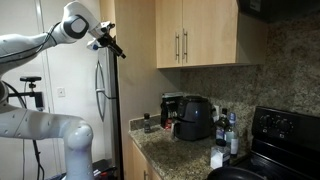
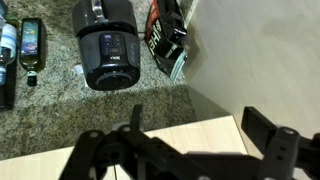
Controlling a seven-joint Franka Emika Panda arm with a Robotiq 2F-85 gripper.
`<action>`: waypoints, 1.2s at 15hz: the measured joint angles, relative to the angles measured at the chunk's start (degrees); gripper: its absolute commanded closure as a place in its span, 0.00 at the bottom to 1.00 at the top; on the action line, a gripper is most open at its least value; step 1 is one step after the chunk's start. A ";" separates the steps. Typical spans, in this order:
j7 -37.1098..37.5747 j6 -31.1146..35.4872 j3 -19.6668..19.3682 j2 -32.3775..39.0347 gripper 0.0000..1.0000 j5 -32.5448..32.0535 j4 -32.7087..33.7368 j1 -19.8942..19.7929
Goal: Open the right door on the cabinet above the air fryer
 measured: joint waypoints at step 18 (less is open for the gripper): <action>11.87 22.07 -4.17 27.72 0.00 -1.42 25.85 -15.86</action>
